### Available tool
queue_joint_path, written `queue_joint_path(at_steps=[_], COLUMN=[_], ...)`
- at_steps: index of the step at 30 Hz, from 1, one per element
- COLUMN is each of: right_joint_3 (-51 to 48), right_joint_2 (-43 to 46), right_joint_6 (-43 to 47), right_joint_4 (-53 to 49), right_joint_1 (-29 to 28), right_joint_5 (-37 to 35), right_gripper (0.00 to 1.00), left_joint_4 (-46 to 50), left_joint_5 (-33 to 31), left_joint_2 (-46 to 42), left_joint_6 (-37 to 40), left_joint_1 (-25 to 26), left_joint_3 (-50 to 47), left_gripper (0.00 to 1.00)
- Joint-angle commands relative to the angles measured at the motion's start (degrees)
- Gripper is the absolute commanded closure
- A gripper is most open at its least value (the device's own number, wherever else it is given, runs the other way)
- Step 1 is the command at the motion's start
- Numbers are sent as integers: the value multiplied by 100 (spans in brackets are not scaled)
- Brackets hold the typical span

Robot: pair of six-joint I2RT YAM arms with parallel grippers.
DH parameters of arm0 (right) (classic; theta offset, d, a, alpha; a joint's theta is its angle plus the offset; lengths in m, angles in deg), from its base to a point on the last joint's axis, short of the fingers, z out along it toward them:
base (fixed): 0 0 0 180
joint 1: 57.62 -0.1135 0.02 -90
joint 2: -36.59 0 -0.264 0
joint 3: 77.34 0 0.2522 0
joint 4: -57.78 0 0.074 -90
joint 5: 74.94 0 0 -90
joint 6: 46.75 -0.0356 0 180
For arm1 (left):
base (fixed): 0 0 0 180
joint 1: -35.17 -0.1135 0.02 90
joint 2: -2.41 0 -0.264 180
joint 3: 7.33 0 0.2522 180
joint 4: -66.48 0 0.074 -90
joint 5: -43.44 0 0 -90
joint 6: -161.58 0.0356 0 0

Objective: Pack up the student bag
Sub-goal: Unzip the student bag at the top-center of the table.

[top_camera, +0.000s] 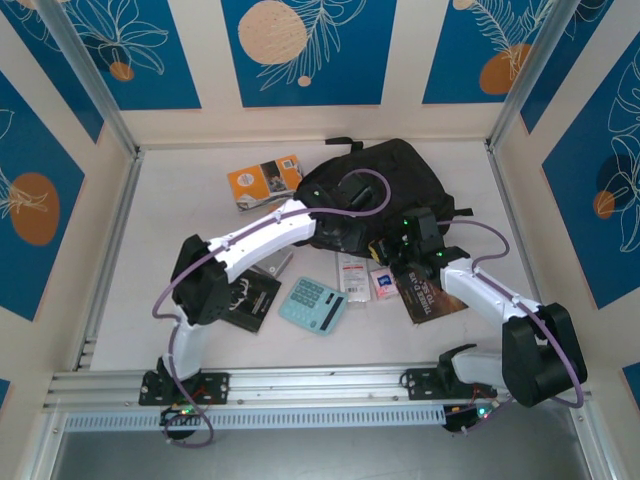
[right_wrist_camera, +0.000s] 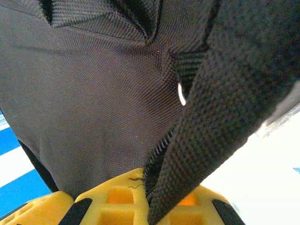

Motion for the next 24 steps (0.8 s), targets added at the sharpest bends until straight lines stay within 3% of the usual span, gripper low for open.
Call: queue_joint_path(at_steps=[1, 7, 9, 24], right_joint_3=[83, 52, 29, -68], right_joint_2=[6, 23, 28, 190], right_joint_6=[112, 107, 113, 343], right_joint_4=[156, 174, 177, -156], right_joint_1=[8, 19, 34, 228], right_joint_5=[148, 157, 146, -243], right_gripper=[100, 100, 100, 100], left_joint_4=[-7, -118, -127, -380], left_joint_5=[29, 186, 154, -1013], left_joint_2=[133, 96, 33, -1316], left_joint_6=[74, 116, 124, -141], left_joint_1=[53, 62, 62, 10], left_joint_3=[161, 56, -1, -1076], left_gripper=[58, 93, 100, 100])
